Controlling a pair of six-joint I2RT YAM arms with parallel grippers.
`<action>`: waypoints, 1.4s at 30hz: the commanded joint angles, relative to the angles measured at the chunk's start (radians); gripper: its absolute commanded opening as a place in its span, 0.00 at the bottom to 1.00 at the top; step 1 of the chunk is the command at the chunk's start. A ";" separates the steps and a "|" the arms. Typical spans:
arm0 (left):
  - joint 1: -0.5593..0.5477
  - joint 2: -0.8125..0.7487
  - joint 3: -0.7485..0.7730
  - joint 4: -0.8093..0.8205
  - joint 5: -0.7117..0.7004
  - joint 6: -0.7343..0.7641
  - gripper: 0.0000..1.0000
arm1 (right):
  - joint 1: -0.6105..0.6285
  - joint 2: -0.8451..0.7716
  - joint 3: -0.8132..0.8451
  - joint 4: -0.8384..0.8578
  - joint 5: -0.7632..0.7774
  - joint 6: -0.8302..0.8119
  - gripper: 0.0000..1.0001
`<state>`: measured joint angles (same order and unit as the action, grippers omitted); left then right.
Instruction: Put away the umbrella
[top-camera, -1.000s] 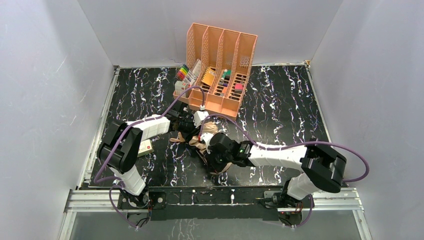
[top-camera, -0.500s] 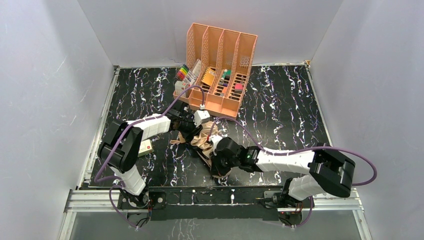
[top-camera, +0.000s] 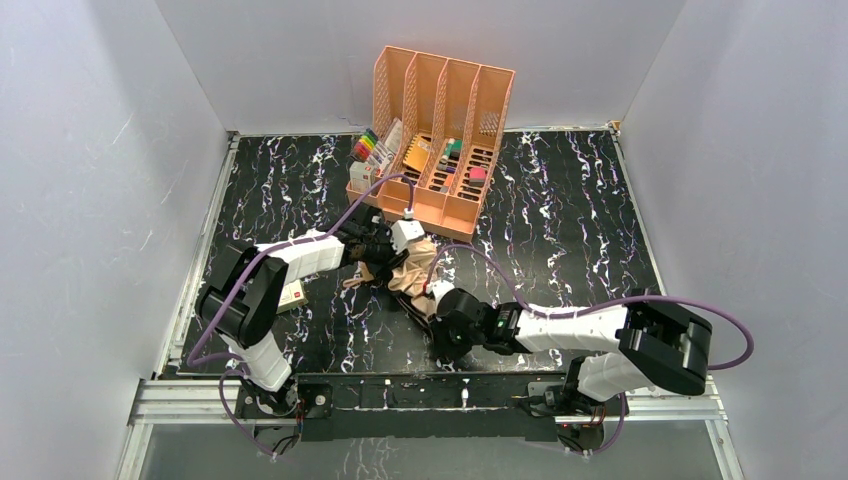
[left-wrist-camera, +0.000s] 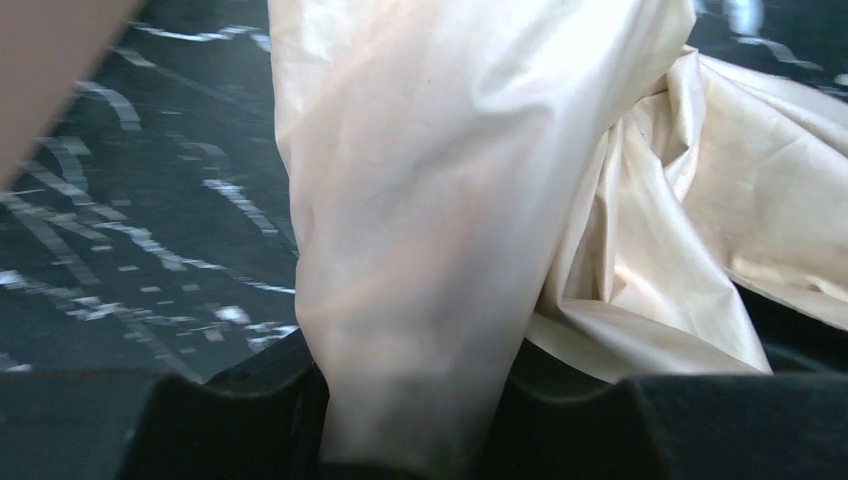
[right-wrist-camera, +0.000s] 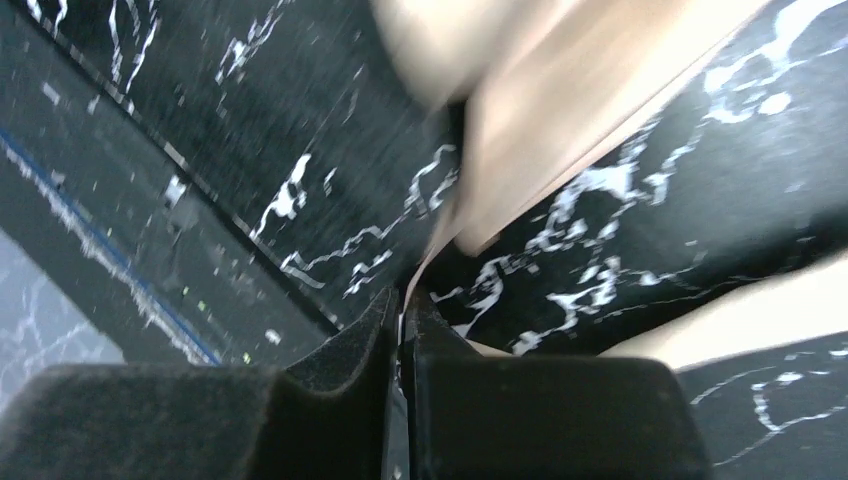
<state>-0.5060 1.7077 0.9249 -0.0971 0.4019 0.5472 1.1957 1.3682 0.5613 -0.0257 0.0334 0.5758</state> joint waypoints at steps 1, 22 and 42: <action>0.032 0.044 -0.029 0.062 -0.279 0.081 0.00 | 0.043 0.005 -0.018 -0.203 -0.110 -0.001 0.17; 0.026 0.074 -0.013 0.053 -0.297 0.081 0.00 | 0.146 -0.097 0.135 -0.473 0.069 0.024 0.00; -0.013 0.083 -0.020 0.071 -0.296 0.090 0.00 | 0.632 0.423 0.545 -0.779 0.424 0.019 0.38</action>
<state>-0.5026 1.7336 0.9367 0.0380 0.1997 0.6151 1.7744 1.8484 1.1294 -0.8215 0.5976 0.5472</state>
